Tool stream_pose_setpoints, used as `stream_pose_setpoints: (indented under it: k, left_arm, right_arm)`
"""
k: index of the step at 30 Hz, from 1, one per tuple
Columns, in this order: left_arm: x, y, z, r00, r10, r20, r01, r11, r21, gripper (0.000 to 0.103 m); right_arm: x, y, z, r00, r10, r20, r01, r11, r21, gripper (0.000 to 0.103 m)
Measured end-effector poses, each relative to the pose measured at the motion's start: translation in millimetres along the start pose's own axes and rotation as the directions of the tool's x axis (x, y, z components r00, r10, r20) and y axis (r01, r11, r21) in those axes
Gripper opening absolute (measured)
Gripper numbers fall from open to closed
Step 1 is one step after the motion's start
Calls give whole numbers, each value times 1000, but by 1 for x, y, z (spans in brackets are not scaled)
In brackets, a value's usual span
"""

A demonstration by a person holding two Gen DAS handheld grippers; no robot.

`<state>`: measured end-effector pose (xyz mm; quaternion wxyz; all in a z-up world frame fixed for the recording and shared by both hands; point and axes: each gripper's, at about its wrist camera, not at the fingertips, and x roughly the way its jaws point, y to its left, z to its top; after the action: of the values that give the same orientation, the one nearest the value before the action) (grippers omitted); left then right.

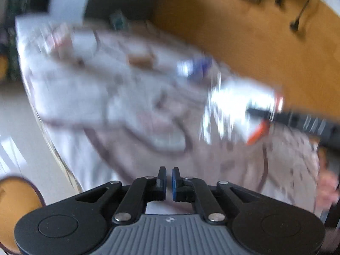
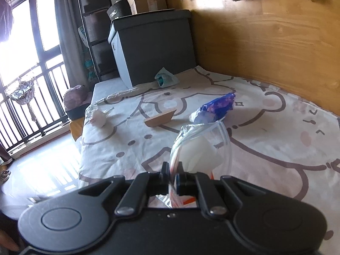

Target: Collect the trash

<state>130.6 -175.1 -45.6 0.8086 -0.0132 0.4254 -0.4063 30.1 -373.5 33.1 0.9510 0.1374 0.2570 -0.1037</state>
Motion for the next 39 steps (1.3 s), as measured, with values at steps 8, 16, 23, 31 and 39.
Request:
stream_pose_setpoints:
  k: [8, 16, 23, 31, 39]
  left_arm:
    - [-13, 2, 4, 1000, 24, 7, -24, 999, 44, 0]
    - [-37, 9, 10, 990, 135, 49, -137, 990, 46, 0]
    - [-62, 34, 4, 974, 219, 65, -219, 976, 2, 37]
    - [-95, 78, -4, 947, 308, 90, -304, 951, -60, 73]
    - [-119, 133, -17, 917, 389, 92, -376, 917, -131, 94]
  right_arm:
    - [-2, 4, 5, 1000, 25, 8, -25, 1000, -18, 6]
    - [10, 15, 5, 1000, 17, -18, -18, 998, -52, 6]
    - [19, 30, 4, 999, 17, -39, -20, 996, -88, 6]
    - [33, 61, 4, 997, 47, -57, -54, 990, -130, 6]
    - [55, 121, 10, 985, 157, -74, -169, 964, -205, 6]
